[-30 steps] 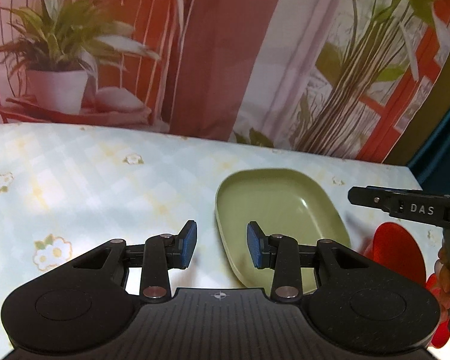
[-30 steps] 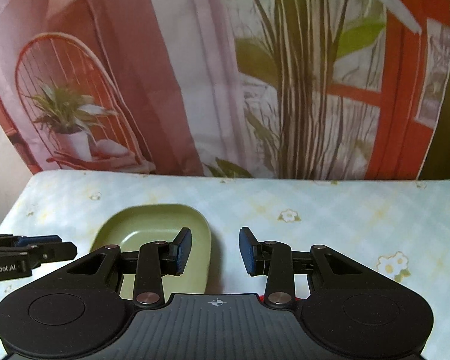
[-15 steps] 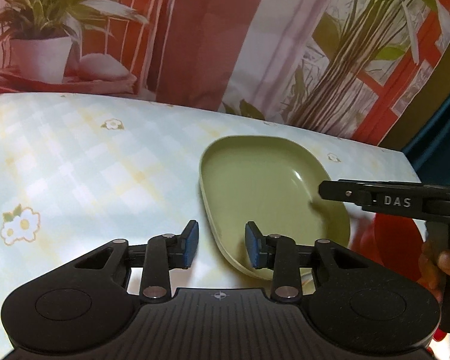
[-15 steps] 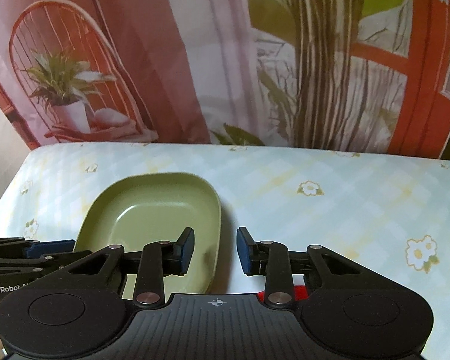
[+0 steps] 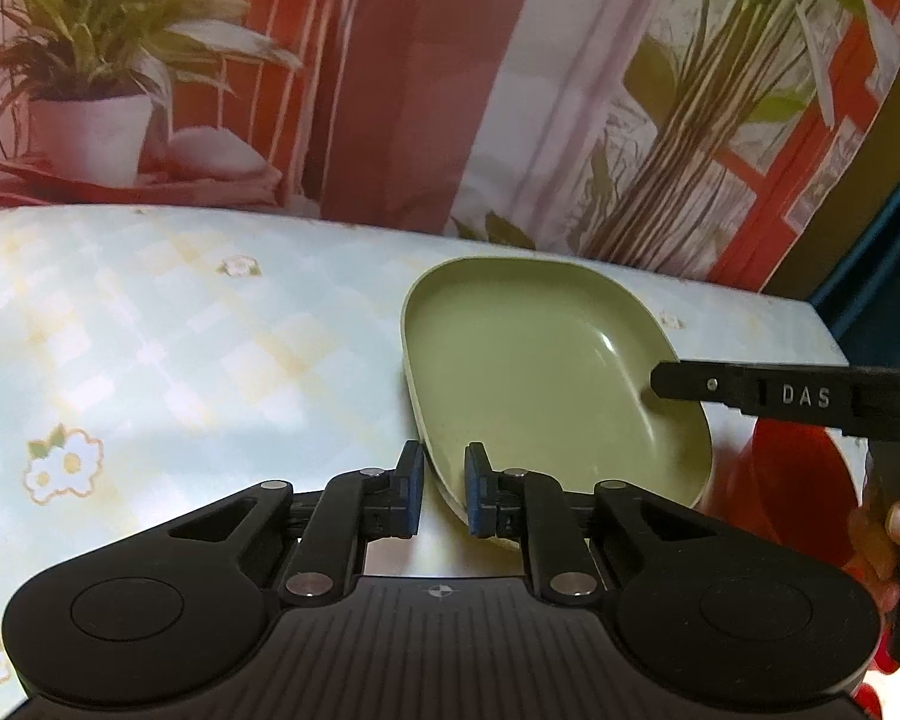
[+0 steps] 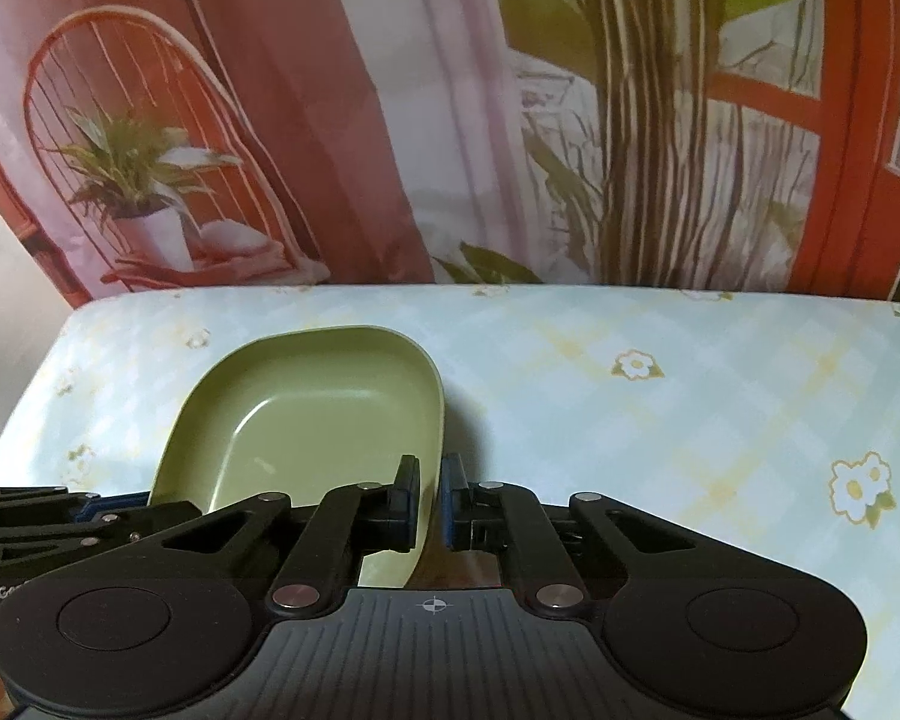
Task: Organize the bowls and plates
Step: 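Carry the plate stack with the left gripper onto the small green dish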
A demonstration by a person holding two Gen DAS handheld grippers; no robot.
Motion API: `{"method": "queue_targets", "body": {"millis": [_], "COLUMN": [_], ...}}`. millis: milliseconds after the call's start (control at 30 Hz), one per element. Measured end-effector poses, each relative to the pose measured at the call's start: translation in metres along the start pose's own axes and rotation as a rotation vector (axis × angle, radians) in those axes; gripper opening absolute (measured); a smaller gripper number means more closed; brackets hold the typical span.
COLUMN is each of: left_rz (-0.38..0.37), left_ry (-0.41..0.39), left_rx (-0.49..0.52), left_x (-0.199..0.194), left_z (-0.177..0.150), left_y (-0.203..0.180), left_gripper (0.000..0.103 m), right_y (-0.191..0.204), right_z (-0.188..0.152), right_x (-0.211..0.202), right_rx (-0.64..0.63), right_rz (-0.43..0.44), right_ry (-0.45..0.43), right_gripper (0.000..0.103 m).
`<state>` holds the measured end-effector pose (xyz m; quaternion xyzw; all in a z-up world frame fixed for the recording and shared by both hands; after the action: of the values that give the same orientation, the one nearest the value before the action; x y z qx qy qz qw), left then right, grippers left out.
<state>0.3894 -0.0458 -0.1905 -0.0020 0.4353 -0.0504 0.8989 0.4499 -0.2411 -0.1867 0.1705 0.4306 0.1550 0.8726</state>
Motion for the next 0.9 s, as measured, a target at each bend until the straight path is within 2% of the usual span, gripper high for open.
{"method": "queue_targets", "body": {"millis": [433, 900], "left_rz": [0.011, -0.019], "left_ry": [-0.065, -0.089], "left_rx": [0.018, 0.062], "left_x": [-0.051, -0.097], "left_z": [0.003, -0.019], "left_y": [0.001, -0.005], "left_gripper": [0.015, 0.015], "right_y": [0.034, 0.059], "right_z": [0.001, -0.046], "right_x": [-0.042, -0.102], "right_rx": [-0.038, -0.031], "right_rz": [0.021, 0.034], "right_ry": [-0.060, -0.097], "right_gripper": [0.007, 0.009]}}
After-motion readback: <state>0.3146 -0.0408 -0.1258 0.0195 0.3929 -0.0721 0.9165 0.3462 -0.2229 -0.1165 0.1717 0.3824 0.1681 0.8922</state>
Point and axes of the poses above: each gripper's, at about its wrist camera, not at the fingertips, and x roughly the way its jaws point, y to its left, z to its top, the point moved 1 cm from there along x, roughly the way its jaws point, and after that the axes turned 12 degrees about z, right-handed, at the moved point
